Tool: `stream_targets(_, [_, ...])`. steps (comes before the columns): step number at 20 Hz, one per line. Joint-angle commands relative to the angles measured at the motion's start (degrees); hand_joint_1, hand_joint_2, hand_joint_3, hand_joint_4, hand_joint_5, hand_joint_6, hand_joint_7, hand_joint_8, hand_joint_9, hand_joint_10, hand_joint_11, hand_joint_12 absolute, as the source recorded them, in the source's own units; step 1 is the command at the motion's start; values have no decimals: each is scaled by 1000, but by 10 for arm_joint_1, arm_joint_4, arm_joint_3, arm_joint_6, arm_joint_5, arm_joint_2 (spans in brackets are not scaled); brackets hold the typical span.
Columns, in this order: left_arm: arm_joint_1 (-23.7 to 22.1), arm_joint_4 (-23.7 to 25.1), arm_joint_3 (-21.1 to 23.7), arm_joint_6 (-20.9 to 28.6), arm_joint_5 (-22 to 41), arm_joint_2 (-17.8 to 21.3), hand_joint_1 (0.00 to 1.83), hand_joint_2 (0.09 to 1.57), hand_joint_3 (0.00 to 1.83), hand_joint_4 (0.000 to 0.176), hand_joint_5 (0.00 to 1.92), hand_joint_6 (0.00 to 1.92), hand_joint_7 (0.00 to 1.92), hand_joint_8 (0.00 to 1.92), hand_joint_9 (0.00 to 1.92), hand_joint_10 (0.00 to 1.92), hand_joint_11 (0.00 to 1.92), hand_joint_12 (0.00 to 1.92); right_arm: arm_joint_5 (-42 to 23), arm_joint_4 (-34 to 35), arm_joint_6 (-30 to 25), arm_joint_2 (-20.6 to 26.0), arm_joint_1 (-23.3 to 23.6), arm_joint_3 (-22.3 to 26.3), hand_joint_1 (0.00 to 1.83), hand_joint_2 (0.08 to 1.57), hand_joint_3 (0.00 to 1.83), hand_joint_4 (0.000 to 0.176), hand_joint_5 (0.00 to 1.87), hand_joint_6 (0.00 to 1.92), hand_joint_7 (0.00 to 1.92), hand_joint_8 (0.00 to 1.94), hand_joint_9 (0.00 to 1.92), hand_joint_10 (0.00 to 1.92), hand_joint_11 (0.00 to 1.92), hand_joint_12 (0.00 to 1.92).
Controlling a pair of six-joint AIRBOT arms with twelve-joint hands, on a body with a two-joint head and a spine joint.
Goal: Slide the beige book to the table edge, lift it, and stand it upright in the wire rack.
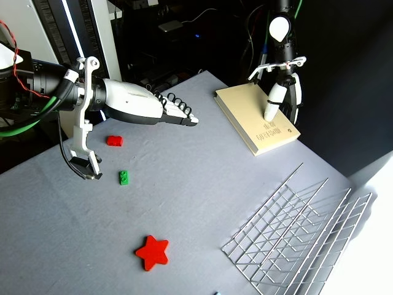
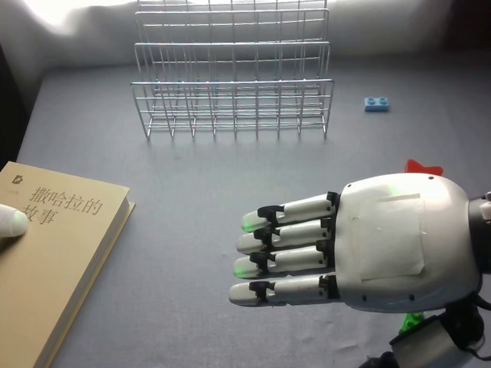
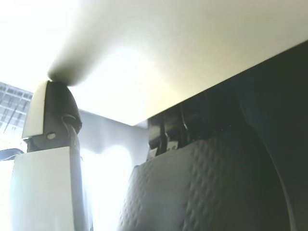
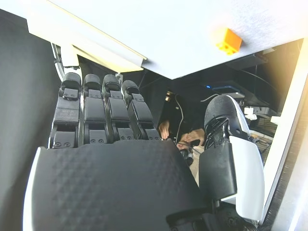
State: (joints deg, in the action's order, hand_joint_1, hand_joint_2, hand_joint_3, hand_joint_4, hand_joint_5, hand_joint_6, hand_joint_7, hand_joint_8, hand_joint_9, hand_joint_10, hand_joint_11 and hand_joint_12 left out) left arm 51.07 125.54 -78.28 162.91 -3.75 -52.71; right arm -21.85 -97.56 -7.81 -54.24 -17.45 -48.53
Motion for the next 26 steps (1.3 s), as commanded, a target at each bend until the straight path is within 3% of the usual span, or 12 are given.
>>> stream_targets(1, [1,1,-4,0,-35,1,1015,1152,6,0,506,21,628,18,638,31,198,927,-8,22,2,2,3,4,0,1118,0,0,0,0,0,0,0,0,0,0])
stream_targets(3, [1,1,-2,0,-35,1,1040,1184,3,0,659,57,767,46,776,90,321,1055,-8,22,2,2,3,4,0,1115,0,0,0,0,0,0,0,0,0,0])
stream_targets(4, [0,1,-1,0,-34,1,1035,1215,2,0,690,86,796,46,760,213,330,1122,-8,22,2,2,3,4,0,1114,0,0,0,0,0,0,0,0,0,0])
stream_targets(5, [-1,1,-1,0,-34,1,1121,1257,1,0,611,1265,804,1009,759,477,389,1277,-8,22,2,2,3,4,0,1109,0,0,0,0,0,0,0,0,0,0])
stream_targets(6, [-2,1,-1,0,-33,1,1132,1285,0,0,567,1461,779,1336,701,890,479,1329,-8,22,2,2,3,4,0,1116,0,0,0,0,0,0,0,0,0,0])
stream_targets(8, [-3,1,-3,0,-33,1,1140,1284,1,0,627,1377,746,1524,691,1232,594,1374,-8,22,2,2,3,4,0,1117,0,0,0,0,0,0,0,0,0,0])
stream_targets(9, [-5,1,-4,0,-33,2,1157,1263,0,0,690,1290,768,1506,718,1286,631,1397,-8,22,2,2,3,4,0,1119,0,0,0,0,0,0,0,0,0,0])
stream_targets(12, [-9,1,-6,0,-33,3,1173,1231,1,0,726,1253,828,1396,768,1212,621,1416,-8,22,2,2,3,4,0,1118,0,0,0,0,0,0,0,0,0,0])
stream_targets(24, [-58,13,-10,0,-54,8,1128,1285,0,0,651,1388,724,1532,654,1314,529,1454,-7,22,3,2,3,4,0,1123,0,0,0,0,0,0,0,0,0,0])
stream_targets(26, [-67,13,-9,0,-59,9,1149,1264,0,0,646,1402,795,1419,698,1276,560,1416,-7,22,3,2,3,4,0,1112,0,0,0,0,0,0,0,0,0,0])
